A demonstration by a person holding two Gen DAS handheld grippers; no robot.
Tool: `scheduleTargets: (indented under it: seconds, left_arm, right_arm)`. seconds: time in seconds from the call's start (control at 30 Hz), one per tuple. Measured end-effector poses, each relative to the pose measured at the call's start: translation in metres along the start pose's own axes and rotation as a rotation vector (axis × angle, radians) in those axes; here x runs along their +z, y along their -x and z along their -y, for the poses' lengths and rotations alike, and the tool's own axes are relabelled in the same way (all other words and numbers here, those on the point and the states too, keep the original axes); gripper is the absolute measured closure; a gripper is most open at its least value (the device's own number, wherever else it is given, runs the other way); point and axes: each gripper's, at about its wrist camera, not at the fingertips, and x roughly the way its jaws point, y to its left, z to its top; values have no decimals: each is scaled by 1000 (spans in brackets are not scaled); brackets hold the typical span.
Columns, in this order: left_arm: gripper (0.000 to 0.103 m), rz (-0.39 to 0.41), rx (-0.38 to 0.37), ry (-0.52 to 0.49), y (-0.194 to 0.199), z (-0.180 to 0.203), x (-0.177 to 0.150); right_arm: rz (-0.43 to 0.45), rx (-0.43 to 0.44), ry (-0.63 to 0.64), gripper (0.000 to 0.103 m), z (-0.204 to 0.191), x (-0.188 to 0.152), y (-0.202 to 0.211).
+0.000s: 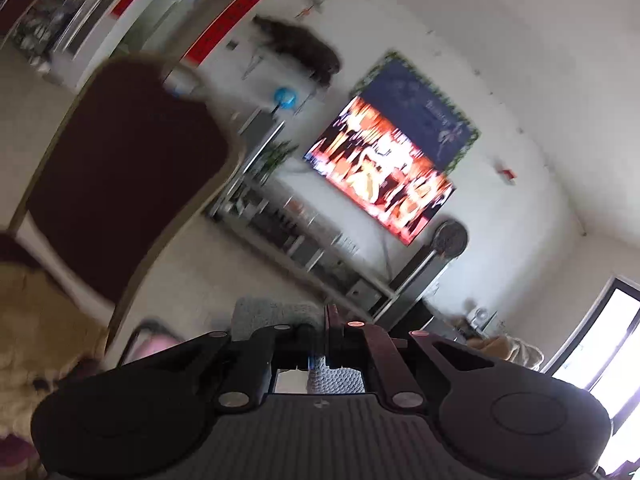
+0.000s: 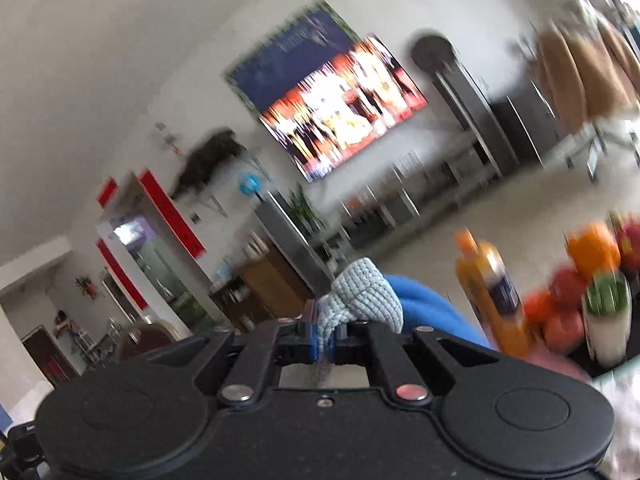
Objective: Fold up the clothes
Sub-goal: 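Lift the sweatshirt with both grippers and lay it flat on the blanket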
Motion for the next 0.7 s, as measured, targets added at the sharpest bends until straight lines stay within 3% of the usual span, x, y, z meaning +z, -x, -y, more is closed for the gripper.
scheduleTargets:
  seconds: [0.1,0.2,0.37,0.43,0.5,0.63,0.7]
  left_arm:
    - [100,-82,60,26,-25,-29,-30]
    - [100,-209,171,19,-57,-66,-71]
    - [100,-415,351,74,-98,-134,-134]
    - [100,-437,368,72,-97,-142,-144]
    - [100,-444,374,51,-97,-142,-146]
    - [100,-425,358,-19,-106,-121,-131]
    - [99,-395,353,-53,-133,-113,-125]
  right_arm:
    - [-75,-39,-70,98,35,-31,-11]
    - [-156,-98,-80,98,62,-68,-19]
    - [-362,-262,-87,98,112,-132,-43]
    - [-437,-292,-153,98,131,-152,-46]
    - [-470,-313,-135,98,136,-159,-47]
    - [-460,-288,-130,98,132,-146,-55]
    - [-420,-268,-140,98,126,-128,-72]
